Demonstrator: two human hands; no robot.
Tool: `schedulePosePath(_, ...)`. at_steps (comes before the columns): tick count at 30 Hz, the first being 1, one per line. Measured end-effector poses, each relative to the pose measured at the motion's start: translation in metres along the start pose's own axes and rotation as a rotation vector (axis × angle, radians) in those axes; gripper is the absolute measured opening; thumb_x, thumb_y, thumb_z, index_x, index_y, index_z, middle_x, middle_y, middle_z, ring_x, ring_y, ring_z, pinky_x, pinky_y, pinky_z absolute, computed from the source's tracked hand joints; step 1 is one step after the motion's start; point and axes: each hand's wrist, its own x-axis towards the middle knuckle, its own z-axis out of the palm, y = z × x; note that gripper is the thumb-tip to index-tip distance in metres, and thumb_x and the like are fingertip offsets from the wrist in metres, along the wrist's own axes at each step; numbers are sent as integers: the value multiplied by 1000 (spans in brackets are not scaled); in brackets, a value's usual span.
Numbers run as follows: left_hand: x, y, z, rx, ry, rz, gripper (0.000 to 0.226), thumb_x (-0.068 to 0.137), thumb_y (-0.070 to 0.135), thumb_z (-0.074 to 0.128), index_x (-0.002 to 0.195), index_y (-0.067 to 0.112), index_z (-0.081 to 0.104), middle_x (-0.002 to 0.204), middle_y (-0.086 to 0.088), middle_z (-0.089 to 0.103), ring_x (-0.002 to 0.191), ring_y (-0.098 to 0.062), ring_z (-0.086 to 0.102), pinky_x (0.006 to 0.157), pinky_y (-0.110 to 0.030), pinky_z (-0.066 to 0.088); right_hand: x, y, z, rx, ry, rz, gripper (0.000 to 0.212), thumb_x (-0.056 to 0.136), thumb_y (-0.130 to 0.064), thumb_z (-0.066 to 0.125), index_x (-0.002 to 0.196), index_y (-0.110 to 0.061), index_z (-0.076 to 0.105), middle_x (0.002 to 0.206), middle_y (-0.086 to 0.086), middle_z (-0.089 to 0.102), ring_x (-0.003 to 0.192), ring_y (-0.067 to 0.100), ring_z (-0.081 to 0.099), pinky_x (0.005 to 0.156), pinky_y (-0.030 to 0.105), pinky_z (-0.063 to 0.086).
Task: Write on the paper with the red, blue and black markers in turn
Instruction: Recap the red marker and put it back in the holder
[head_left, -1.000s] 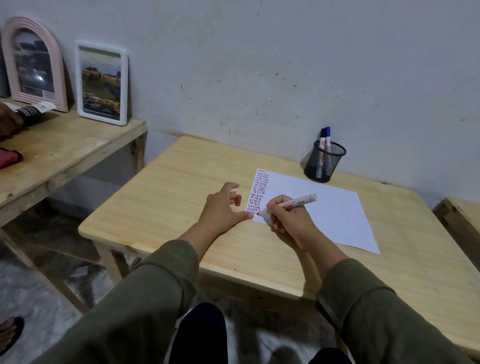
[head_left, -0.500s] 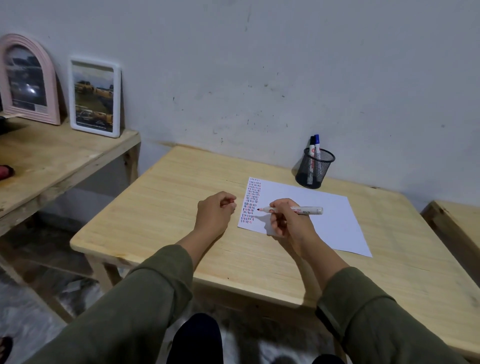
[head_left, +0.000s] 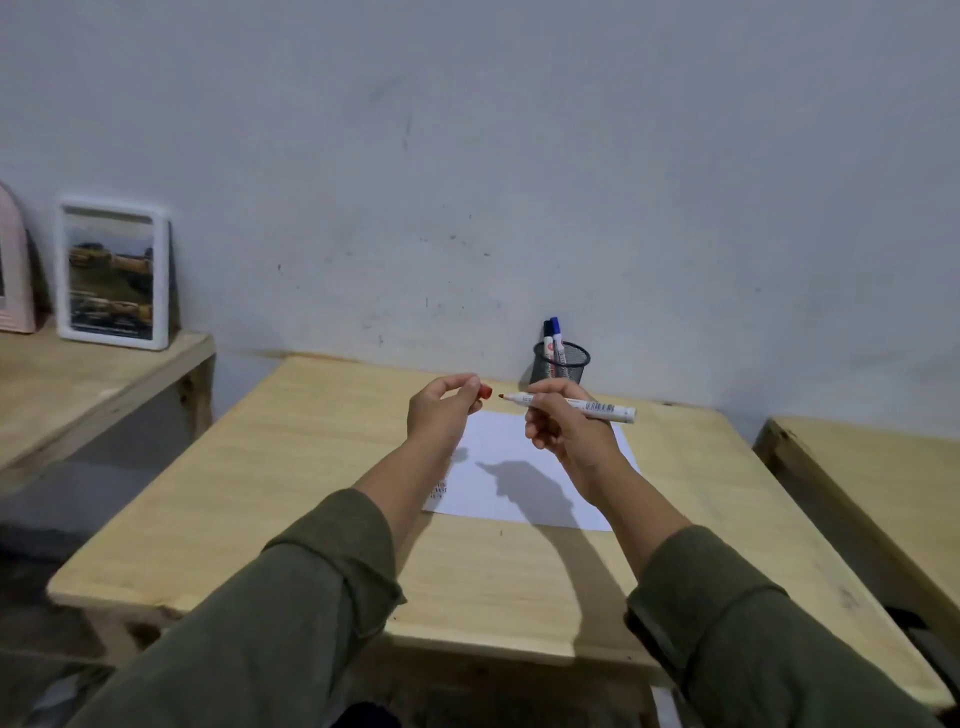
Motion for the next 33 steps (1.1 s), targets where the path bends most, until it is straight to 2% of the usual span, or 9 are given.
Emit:
schedulePosePath(6, -5, 7, 19, -35, -47, -49, 4, 87, 24, 62, 87, 23, 66, 91, -2, 70, 75, -6, 61, 65, -22, 41, 1, -10, -9, 10, 3, -28, 9, 87, -3, 54, 86, -11, 59, 68, 11, 55, 52, 14, 52, 51, 24, 40)
schedulePosePath(8, -6, 10, 22, -55, -65, -69, 4, 87, 23, 62, 85, 22, 65, 89, -1, 70, 74, -4, 62, 68, -22, 41, 2, -12, -10, 4, 2, -35, 9, 87, -4, 56, 85, -11, 60, 72, 14, 56, 52, 14, 52, 52, 25, 40)
schedulePosePath(15, -11, 18, 34, -61, -143, -105, 8, 86, 28, 64, 85, 20, 67, 80, 6, 69, 69, -3, 59, 60, -19, 40, 3, -19, -16, -61, -11, -87, 5, 86, -8, 59, 86, -12, 62, 72, 13, 58, 58, 17, 55, 56, 29, 41)
schedulePosePath(21, -13, 29, 37, -98, -174, -248, 18, 84, 38, 65, 76, 23, 59, 77, 8, 65, 72, -5, 56, 64, -23, 41, 4, -20, -19, -145, -26, -136, 4, 85, -12, 60, 84, -14, 63, 74, 14, 58, 63, 20, 56, 58, 29, 43)
schedulePosePath(26, -13, 29, 46, -226, -160, -284, 11, 86, 24, 65, 84, 16, 59, 72, 2, 60, 60, -6, 51, 50, -14, 40, 6, -18, -14, -30, 32, -101, 7, 85, -10, 56, 79, -11, 60, 67, 12, 56, 57, 19, 52, 59, 31, 43)
schedulePosePath(30, -14, 21, 50, -317, -146, -269, 4, 89, 12, 61, 85, 11, 60, 72, -2, 57, 59, -8, 49, 49, -13, 44, 8, -16, -11, 71, 94, -44, 13, 89, -9, 52, 77, -9, 55, 64, 13, 55, 52, 19, 51, 54, 27, 43)
schedulePosePath(33, -13, 17, 48, -334, -146, -241, 8, 90, 7, 57, 84, 11, 60, 75, -3, 58, 63, -9, 51, 52, -12, 46, 6, -11, -12, 92, 68, -40, 9, 90, -10, 53, 81, -8, 57, 66, 12, 56, 55, 18, 52, 55, 25, 44)
